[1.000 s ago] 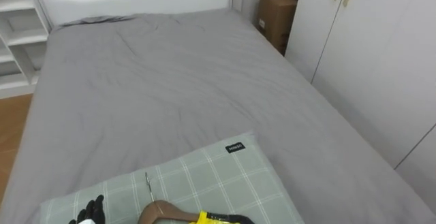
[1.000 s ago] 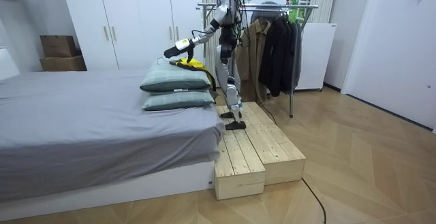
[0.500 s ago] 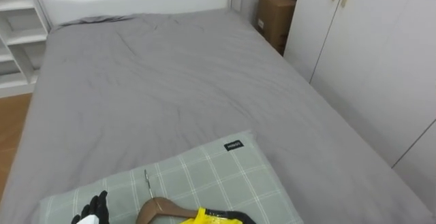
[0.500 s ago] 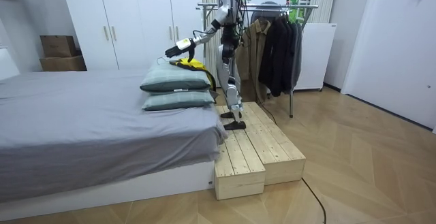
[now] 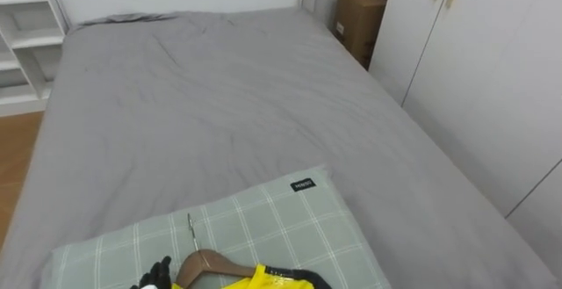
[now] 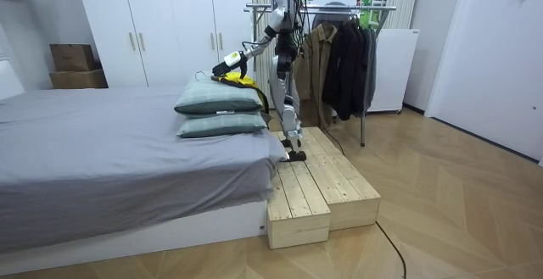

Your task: Hang clothes

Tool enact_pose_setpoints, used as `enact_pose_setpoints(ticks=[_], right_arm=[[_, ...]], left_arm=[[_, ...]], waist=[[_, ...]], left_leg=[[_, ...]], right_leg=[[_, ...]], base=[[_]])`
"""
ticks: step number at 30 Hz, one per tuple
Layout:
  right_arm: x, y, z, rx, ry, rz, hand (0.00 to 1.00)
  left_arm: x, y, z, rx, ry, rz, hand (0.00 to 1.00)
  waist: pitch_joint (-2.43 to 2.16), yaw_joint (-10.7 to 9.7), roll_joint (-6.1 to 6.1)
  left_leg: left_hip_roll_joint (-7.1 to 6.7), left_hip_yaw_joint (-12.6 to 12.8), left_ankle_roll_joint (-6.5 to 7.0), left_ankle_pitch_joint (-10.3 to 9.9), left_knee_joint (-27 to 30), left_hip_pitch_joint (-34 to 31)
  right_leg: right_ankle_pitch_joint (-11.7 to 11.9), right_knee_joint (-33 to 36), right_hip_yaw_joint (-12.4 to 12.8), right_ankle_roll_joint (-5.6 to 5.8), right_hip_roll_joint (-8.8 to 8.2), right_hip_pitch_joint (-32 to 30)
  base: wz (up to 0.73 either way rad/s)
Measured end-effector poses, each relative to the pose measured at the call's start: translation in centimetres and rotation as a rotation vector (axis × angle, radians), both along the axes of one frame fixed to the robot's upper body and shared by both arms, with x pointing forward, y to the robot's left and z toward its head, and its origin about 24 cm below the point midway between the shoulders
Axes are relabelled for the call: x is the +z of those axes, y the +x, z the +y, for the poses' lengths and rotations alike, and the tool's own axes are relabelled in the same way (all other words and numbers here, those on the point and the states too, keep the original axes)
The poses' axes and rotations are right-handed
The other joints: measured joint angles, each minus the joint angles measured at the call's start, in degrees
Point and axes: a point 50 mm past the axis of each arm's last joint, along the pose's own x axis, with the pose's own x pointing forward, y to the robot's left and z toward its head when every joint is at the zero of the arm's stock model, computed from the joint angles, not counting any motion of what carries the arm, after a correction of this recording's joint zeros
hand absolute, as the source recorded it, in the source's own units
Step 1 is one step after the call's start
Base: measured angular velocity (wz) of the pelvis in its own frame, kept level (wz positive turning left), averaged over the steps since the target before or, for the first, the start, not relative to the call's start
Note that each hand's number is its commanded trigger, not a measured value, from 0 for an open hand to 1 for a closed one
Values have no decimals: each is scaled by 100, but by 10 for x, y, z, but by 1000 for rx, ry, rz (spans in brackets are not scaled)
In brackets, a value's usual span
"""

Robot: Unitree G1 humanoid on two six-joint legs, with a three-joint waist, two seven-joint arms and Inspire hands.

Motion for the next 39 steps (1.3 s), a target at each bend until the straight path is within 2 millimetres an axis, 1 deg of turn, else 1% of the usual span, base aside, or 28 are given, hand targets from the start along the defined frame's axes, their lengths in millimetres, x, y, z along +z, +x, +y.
enact_pose_setpoints(ticks=[3, 10, 16, 19, 24, 34, 36, 39], right_arm=[[0, 1, 1, 17, 5, -10, 0], [0, 2, 3, 37, 12, -18, 0], [0, 2, 3, 37, 17, -18, 0], [0, 2, 4, 41, 24, -17, 0], [-1, 1, 8, 39, 32, -13, 0], [-2, 1, 10, 36, 40, -10, 0], [-2, 1, 11, 39, 43, -8, 0], [-2, 1, 13, 39, 46, -7, 0]], left_arm=[[-3, -2, -2, -23, -3, 28, 0], [-12, -13, 0, -34, -2, 87, 0], [-13, -14, 1, -39, -5, 92, 0], [-14, -14, 1, -39, -5, 92, 0], [-15, -15, 4, -34, -3, 92, 0], [-17, -16, 9, -14, -4, 83, 0], [-17, -16, 9, 2, -10, 75, 0], [-17, -16, 10, 11, -9, 68, 0]], waist=[[9, 0, -7], [14, -5, -3], [15, -7, -13], [7, -7, -33], [-16, -5, -105], [-1, 0, -161], [3, 7, -187], [-12, 23, -228]], left_leg=[[-1, 3, 0, 0, 6, -45], [0, 1, 0, 0, 12, -82], [-2, 1, 0, 0, 10, -87], [-4, 2, 0, 0, 11, -88], [-2, 4, 0, 1, 14, -82], [4, 16, 0, 1, 17, -77], [3, 15, 0, 1, 16, -93], [3, 16, 0, 1, 14, -108]], right_leg=[[0, 6, 4, 0, 0, -44], [1, 12, -1, 0, 5, -72], [1, 10, -7, 0, 3, -75], [0, 8, -7, 0, 3, -76], [1, 21, 4, 0, 6, -76], [6, 40, 20, -1, 16, -80], [5, 41, 20, -1, 15, -97], [5, 33, 18, -1, 13, -109]], base=[[0], [0], [0], [0], [0], [0], [0], [0]])
